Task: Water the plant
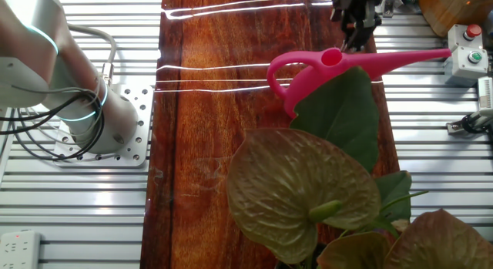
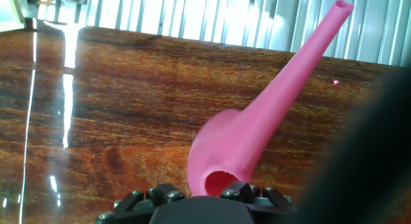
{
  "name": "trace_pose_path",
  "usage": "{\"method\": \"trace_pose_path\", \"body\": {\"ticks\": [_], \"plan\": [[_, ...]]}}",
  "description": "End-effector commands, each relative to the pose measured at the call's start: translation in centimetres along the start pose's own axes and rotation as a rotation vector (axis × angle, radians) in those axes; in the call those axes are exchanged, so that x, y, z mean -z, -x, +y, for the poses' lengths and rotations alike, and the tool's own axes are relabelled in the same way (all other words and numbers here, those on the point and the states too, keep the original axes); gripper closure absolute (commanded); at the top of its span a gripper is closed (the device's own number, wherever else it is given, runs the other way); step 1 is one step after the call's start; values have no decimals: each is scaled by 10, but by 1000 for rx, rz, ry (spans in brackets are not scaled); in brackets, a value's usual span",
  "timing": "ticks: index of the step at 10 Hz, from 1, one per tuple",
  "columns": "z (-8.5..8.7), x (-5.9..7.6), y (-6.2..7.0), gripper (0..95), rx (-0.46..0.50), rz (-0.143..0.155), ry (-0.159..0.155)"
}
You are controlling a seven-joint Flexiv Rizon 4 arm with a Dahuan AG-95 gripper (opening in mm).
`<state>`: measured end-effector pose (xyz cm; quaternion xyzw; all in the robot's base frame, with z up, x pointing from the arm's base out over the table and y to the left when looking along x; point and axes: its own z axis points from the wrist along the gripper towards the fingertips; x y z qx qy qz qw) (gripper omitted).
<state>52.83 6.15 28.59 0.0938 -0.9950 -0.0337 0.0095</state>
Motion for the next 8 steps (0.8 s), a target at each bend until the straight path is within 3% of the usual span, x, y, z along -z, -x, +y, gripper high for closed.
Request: {"method": "trace_pose_path", "body": {"ticks": [1, 8], "plan": [[1, -1, 1, 380, 0, -1, 1], [21, -18, 6, 380, -29, -12, -1]]}}
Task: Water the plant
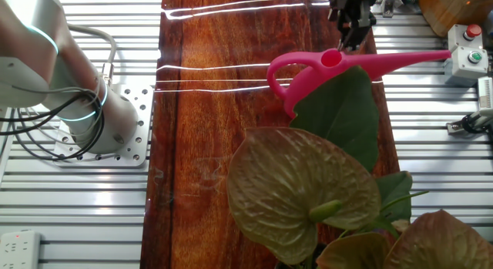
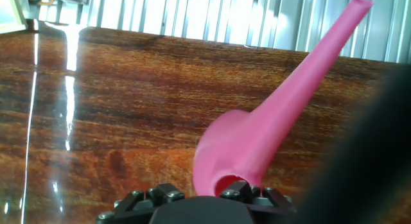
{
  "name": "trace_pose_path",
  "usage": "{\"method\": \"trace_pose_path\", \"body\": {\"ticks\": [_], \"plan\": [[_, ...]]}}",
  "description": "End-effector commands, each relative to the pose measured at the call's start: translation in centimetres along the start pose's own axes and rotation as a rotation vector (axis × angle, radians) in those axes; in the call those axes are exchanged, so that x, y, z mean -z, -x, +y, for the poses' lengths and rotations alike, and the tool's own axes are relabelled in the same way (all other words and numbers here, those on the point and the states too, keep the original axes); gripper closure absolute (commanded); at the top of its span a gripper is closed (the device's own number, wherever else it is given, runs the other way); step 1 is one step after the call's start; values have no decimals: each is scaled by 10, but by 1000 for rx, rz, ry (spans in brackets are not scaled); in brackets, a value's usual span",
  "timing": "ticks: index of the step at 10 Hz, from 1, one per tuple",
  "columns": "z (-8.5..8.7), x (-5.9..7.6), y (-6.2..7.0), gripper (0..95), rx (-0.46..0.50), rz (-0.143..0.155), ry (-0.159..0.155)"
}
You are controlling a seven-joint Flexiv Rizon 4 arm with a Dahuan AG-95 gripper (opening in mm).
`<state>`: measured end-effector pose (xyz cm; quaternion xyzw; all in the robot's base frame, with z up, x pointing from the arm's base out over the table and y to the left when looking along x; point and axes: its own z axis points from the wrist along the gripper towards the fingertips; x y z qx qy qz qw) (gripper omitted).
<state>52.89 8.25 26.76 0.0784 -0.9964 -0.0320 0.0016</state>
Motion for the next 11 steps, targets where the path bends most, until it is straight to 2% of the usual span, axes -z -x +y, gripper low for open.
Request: {"method": "trace_pose_path", "body": {"ticks": [1, 11], "plan": [[2, 2, 1, 380, 0, 4, 4], [2, 2, 0, 380, 5, 13, 1]]}}
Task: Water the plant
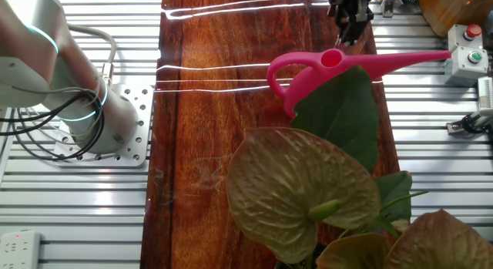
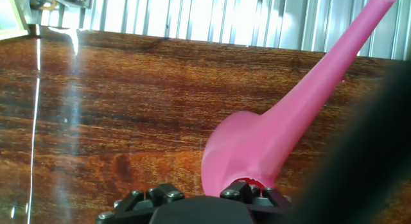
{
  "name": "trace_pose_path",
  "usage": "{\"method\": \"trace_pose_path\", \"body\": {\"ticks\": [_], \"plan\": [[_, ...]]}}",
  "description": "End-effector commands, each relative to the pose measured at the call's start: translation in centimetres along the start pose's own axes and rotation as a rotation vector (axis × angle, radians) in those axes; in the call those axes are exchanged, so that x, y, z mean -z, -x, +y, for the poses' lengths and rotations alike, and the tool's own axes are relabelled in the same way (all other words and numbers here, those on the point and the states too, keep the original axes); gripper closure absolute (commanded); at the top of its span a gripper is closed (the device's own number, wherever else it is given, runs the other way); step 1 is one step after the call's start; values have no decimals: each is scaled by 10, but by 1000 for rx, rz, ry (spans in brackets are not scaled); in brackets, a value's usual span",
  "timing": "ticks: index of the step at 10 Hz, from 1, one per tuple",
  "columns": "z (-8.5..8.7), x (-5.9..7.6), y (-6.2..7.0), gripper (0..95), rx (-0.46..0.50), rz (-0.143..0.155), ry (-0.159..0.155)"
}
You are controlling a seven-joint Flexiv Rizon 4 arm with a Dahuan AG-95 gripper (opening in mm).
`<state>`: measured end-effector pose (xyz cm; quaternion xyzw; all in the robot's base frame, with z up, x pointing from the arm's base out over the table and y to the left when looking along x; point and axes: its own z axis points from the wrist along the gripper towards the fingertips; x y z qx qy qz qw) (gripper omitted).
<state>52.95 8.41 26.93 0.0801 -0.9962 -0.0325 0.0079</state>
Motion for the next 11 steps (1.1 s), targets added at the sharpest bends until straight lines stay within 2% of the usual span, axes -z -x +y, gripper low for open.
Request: {"method": "trace_pose_path", "body": {"ticks": [1, 3, 4, 5, 8, 11], "plan": [[0, 0, -1, 380, -6, 2, -9], [0, 0, -1, 380, -90, 8, -34], [0, 0, -1, 380, -222, 10, -46], [0, 0, -1, 570, -330, 3, -49], [0, 0, -1, 570, -333, -1, -47], [0, 0, -1, 570, -334, -22, -38]]}}
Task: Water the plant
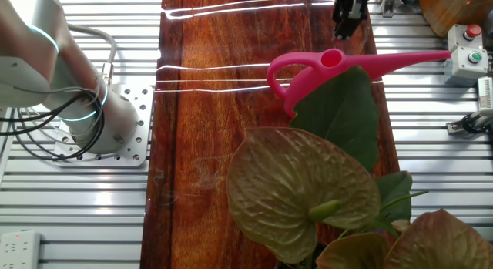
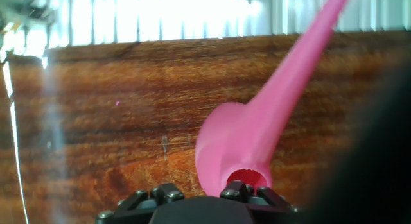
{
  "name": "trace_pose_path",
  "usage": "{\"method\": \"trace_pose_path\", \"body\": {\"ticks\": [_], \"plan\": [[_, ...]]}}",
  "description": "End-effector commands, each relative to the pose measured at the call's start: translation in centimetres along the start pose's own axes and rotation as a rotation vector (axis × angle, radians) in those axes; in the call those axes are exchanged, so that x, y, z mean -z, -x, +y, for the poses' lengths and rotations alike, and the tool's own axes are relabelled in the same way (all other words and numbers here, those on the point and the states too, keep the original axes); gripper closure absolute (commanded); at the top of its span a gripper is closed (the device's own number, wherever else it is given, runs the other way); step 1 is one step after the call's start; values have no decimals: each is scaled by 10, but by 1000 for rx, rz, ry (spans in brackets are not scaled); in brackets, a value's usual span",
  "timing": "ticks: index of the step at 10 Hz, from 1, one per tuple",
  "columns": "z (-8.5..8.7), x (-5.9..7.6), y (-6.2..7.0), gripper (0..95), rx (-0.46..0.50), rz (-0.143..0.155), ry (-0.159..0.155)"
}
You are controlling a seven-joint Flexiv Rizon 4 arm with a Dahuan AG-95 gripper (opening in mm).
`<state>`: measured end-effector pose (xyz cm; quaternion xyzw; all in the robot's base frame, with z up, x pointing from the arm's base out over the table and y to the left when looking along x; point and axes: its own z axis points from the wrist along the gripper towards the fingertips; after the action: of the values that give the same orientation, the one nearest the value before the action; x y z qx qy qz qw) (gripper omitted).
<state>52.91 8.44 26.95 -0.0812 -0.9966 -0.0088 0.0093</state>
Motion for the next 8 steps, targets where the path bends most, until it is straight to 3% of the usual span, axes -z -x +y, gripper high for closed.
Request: {"method": "trace_pose_path", "body": {"ticks": [1, 3, 5, 8], "plan": [[0, 0, 0, 570, -11, -24, 11], [0, 0, 0, 570, -13, -26, 9], [0, 0, 0, 950, -16, -27, -8], [0, 0, 0, 950, -16, -27, -11]]}}
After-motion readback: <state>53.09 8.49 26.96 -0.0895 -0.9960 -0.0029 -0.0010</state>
